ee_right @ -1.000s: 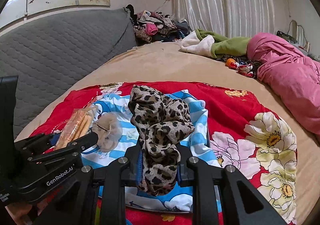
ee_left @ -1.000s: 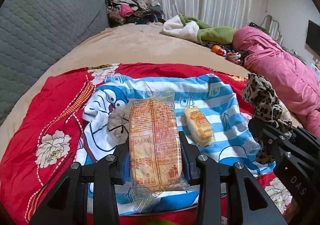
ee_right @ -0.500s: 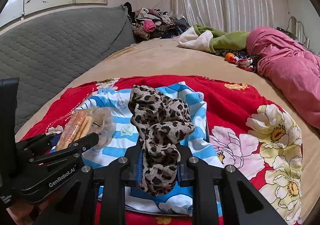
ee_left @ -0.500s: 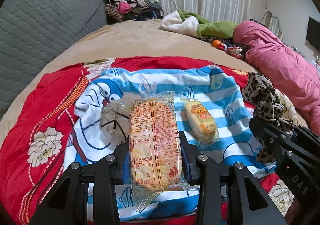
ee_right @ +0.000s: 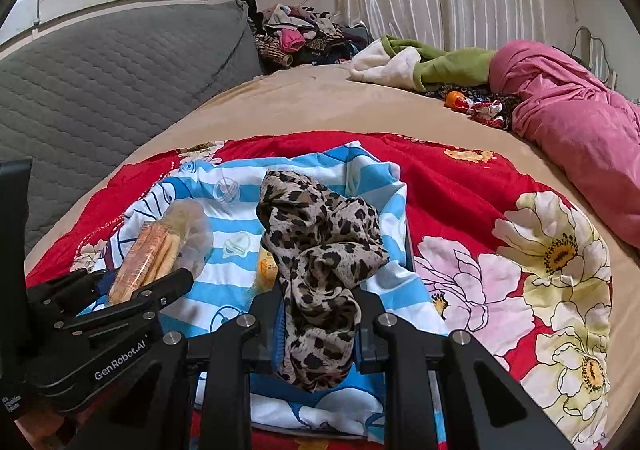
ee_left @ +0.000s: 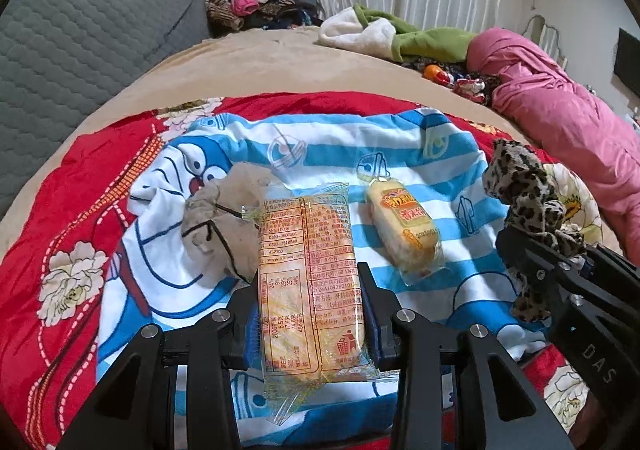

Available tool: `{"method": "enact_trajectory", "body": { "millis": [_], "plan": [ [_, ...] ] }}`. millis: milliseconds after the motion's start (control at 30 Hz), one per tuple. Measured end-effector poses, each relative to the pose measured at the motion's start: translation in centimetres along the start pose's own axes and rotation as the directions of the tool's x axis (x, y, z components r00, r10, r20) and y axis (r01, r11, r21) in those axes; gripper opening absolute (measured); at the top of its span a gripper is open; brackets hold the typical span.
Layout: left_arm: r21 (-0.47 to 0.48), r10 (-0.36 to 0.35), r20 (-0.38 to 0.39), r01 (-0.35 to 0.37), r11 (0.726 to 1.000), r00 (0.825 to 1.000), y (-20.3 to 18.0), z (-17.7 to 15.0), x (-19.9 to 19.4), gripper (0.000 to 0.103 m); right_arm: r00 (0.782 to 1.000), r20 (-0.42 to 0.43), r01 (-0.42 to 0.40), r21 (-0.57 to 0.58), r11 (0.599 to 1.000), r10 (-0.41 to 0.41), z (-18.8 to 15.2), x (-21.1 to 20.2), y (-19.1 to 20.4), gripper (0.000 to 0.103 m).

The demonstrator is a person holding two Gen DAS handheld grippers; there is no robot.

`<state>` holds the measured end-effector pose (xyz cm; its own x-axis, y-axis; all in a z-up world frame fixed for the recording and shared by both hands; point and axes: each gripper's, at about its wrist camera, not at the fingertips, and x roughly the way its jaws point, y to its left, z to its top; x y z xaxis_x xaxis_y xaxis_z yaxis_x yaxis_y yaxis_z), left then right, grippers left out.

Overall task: Organize objects
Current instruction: 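Lower the packet onto the shirt with left while right lowers the scrunchie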

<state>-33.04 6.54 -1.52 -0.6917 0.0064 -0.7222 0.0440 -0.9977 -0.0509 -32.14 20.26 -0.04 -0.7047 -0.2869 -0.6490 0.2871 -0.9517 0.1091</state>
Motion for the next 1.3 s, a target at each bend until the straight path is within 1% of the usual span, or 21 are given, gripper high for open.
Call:
{"method": "enact_trajectory", "body": {
  "millis": [500,1067,1300],
  "plan": [
    [-0.007,0.001,-0.041,-0.001,1.0,0.999,0.1,-0.7,1.4,0.041,0.997,-0.076,0.023,-0.037,0.999,-0.025,-1.0,2.0,0.5,0.025],
    [-0.008,-0.014,-0.108,0.013,1.0,0.994,-0.2,-1.5,2.8,0.041,0.985,-0.165,0.045,-0.063,0.997,-0.055,-2.0,3.8,0.8,0.025],
    [-0.007,-0.017,-0.125,0.016,1.0,0.992,-0.2,-1.8,3.1,0.042,0.983,-0.174,0.052,-0.069,0.996,-0.063,-2.2,4.1,0.7,0.025]
  ]
}}
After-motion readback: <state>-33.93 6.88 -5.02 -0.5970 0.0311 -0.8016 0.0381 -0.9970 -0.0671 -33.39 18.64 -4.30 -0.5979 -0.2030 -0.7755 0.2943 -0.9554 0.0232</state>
